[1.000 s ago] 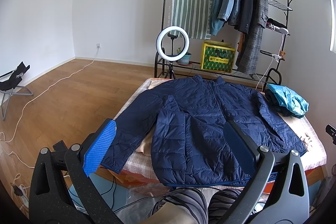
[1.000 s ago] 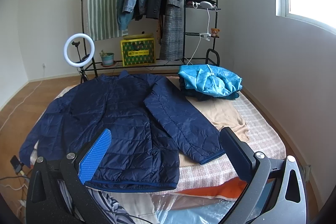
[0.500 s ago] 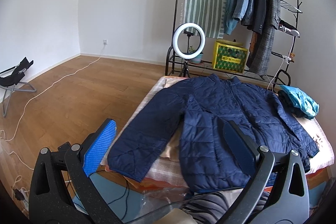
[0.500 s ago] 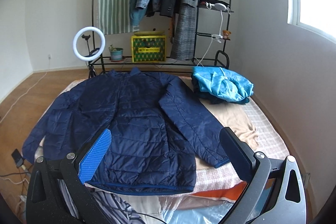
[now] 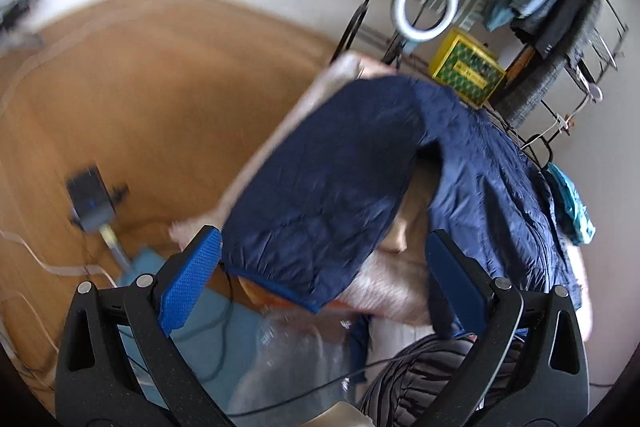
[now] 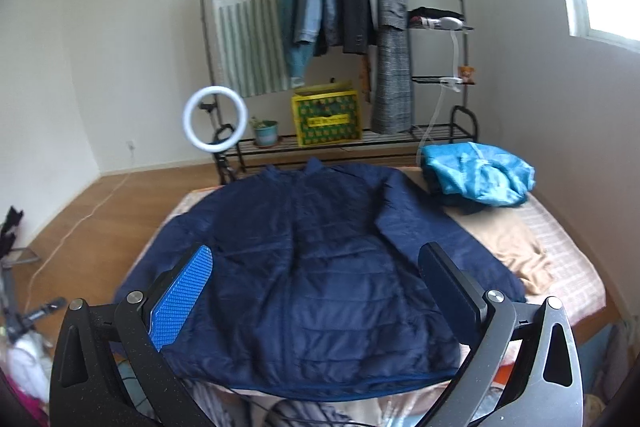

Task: Fold large clothes
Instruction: 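Grasp the jacket sleeve cuff with the left gripper and lift it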

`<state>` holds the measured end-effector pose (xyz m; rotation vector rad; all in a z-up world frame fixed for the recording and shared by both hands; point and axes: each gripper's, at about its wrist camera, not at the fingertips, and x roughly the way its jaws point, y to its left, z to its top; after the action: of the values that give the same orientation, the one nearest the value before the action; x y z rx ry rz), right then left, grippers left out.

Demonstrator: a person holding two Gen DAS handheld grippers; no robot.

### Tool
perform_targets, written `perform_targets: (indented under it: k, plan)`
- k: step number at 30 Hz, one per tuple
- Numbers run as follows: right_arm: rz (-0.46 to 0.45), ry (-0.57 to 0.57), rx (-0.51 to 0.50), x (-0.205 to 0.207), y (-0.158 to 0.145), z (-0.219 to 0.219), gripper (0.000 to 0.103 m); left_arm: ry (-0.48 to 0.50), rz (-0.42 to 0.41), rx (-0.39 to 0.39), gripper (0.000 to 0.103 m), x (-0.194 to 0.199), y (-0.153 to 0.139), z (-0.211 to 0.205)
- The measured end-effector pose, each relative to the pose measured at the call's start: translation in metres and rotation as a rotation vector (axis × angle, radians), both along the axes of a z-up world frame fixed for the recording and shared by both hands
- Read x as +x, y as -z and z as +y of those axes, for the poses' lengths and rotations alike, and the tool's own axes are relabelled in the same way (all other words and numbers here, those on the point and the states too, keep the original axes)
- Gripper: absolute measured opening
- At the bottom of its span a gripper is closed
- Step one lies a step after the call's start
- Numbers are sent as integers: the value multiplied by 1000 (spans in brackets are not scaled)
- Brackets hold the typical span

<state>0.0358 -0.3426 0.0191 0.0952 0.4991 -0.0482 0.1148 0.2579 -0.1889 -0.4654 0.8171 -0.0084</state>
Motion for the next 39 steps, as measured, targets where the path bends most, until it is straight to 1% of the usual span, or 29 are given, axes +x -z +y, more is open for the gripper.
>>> perform_targets:
  k: [1,2,3,4,7,8,10,14,16,17,18,19,20,21,22,23,26,29,33,35,36,39]
  plan:
    - [-2,-41,0,3,-1,6,102,-7,29,-42,103,5,14,7]
    - [-1,-58,-6,5,-1,12,102,-18,63,-101,103,11,31,16]
    - [2,-56,-21,7,-2,18,102,-35,94,-153,103,15,44,25]
    - [1,-56,-44,8,-3,25,102,-61,127,-226,103,19,62,34]
    - [9,-81,-95,9,-5,42,102,-113,180,-372,103,26,96,53]
    - [13,-75,-105,9,-6,46,102,-130,192,-388,103,29,104,56]
    - [24,-80,-100,10,-7,50,102,-160,215,-395,103,31,115,61]
    - [38,-108,-82,15,-11,53,102,-180,258,-477,102,39,142,66]
    - [36,-121,-81,17,-13,53,102,-186,277,-490,91,42,146,64]
    - [33,-127,-86,18,-15,54,102,-188,281,-490,78,43,147,64]
    - [28,-133,-102,21,-16,54,102,-189,285,-491,70,44,148,64]
    - [23,-135,-121,23,-16,56,102,-195,290,-490,66,43,146,63]
    - [20,-135,-142,24,-16,57,102,-198,290,-484,55,44,144,63]
    - [20,-149,-153,28,-15,58,102,-196,285,-479,39,44,141,62]
    - [23,-162,-147,31,-14,58,102,-188,277,-472,30,45,135,61]
    - [24,-172,-137,34,-13,58,102,-181,267,-467,18,45,129,60]
    - [29,-203,-120,43,-5,57,102,-163,219,-441,14,44,105,55]
    - [29,-233,-116,55,1,57,102,-147,167,-403,13,45,75,51]
    - [13,-283,-115,71,10,61,102,-125,99,-382,12,52,30,38]
    - [-3,-321,-127,77,16,63,102,-89,61,-341,12,63,-1,24]
    - [-11,-337,-138,80,19,65,102,-81,47,-327,12,67,-11,18]
    - [-26,-401,-179,89,33,74,102,-36,-5,-326,12,87,-48,-2]
